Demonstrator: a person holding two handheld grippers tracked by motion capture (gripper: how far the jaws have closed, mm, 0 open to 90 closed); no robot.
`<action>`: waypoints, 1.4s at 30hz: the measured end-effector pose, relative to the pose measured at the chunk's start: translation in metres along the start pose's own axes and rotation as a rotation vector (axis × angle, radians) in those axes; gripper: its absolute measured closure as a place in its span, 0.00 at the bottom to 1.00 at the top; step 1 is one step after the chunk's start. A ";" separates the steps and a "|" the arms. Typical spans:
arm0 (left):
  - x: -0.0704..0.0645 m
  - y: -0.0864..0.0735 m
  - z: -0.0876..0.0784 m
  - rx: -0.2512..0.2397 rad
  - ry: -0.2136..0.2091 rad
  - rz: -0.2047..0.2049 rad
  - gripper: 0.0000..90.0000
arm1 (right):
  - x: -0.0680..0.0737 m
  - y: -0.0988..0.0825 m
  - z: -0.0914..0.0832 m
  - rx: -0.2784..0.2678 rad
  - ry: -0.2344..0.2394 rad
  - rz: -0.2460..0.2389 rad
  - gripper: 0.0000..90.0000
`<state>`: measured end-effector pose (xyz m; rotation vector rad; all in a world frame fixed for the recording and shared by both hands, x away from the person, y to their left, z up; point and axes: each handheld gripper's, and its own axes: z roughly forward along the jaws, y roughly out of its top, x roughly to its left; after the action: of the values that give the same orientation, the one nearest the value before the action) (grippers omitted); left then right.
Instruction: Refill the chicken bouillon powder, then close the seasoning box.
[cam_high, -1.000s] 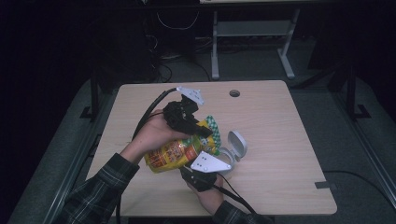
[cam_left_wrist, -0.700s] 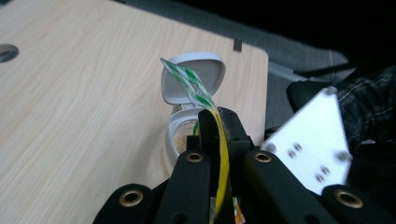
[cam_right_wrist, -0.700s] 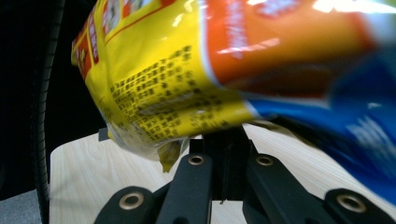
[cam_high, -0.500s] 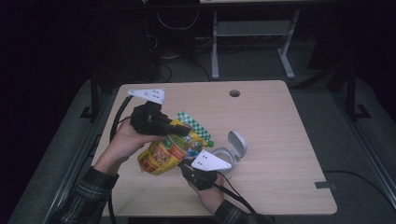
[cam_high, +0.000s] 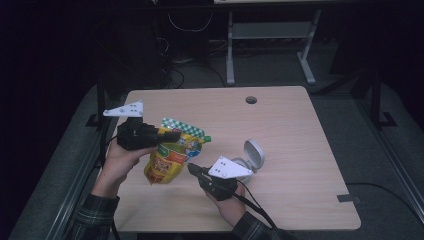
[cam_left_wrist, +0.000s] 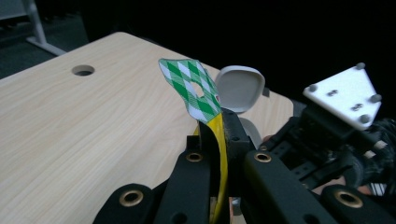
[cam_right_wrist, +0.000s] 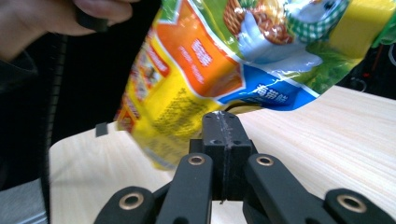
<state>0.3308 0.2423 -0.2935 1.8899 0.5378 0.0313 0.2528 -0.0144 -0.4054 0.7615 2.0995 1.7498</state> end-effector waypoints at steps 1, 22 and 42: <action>0.002 -0.003 -0.002 -0.014 0.010 -0.008 1.00 | 0.000 0.001 -0.001 0.010 0.003 -0.003 1.00; 0.051 -0.046 -0.005 -0.176 0.197 -0.045 1.00 | -0.030 0.012 -0.045 0.115 0.034 -0.024 0.99; 0.042 -0.086 -0.030 -0.228 0.254 -0.018 1.00 | -0.059 -0.001 -0.082 0.145 0.039 0.008 0.99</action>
<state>0.3304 0.3086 -0.3691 1.6671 0.6936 0.3121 0.2557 -0.1150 -0.3946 0.7808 2.2720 1.6434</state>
